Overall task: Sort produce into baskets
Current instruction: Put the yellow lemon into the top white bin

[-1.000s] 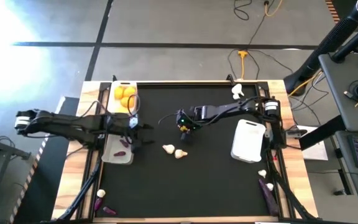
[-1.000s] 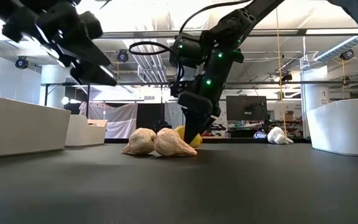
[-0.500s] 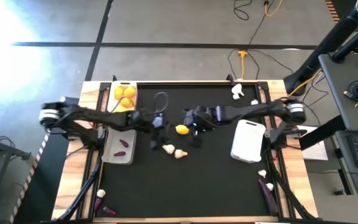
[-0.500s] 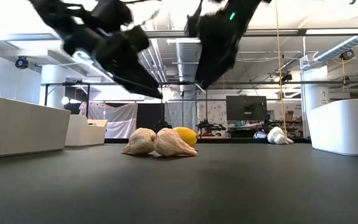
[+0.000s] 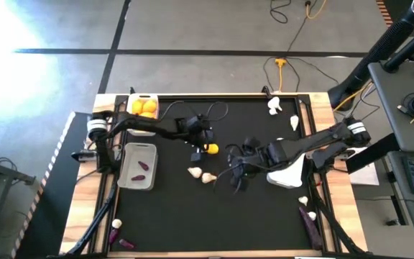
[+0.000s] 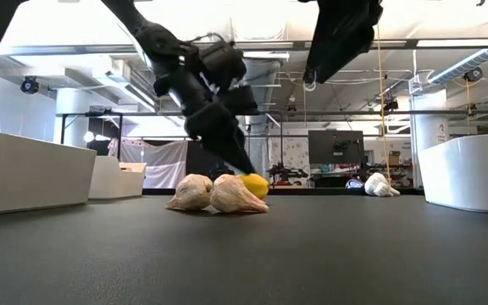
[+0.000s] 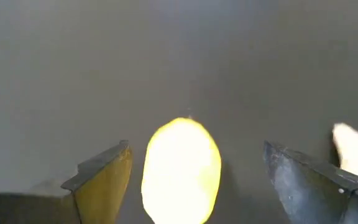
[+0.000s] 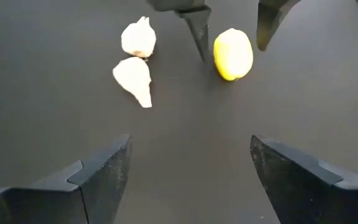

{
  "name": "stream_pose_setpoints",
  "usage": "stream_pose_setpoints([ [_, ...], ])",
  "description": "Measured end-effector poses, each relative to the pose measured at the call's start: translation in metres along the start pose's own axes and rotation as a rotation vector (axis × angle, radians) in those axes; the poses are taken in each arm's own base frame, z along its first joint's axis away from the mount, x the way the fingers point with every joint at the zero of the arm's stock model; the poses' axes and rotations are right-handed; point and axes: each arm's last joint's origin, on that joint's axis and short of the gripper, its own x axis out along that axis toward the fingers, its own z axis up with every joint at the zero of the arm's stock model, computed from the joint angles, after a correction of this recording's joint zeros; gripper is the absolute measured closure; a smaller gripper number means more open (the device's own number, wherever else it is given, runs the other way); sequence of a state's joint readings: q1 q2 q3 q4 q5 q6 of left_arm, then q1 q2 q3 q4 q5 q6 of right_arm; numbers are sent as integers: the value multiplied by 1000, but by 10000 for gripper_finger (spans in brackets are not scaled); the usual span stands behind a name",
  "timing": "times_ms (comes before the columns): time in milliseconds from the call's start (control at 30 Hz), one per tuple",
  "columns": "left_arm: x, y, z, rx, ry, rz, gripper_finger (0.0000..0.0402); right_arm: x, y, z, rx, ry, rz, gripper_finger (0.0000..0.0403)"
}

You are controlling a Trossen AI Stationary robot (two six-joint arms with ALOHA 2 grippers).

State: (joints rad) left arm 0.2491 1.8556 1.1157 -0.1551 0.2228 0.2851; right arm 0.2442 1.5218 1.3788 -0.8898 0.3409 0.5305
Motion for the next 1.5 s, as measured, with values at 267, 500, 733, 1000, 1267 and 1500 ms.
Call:
stream_pose_setpoints([
  [267,25,3,-16,-33,70,9,59,6,3,-2,-22,18,-13,90],
  [500,34,5,-19,-148,54,22,123,-5,-14,1,-65,11,-44,104],
  [733,7,4,-20,-266,74,23,225,-20,-48,10,-95,-12,-86,125],
  [1000,-121,-6,-52,-480,149,495,225,-23,-74,21,-72,-52,-113,151],
  [1267,-190,18,-117,-770,496,828,225,-12,-73,33,-155,-121,-103,165],
  [1500,-191,56,-157,-984,704,845,225,-12,-72,36,-166,-139,-100,161],
])
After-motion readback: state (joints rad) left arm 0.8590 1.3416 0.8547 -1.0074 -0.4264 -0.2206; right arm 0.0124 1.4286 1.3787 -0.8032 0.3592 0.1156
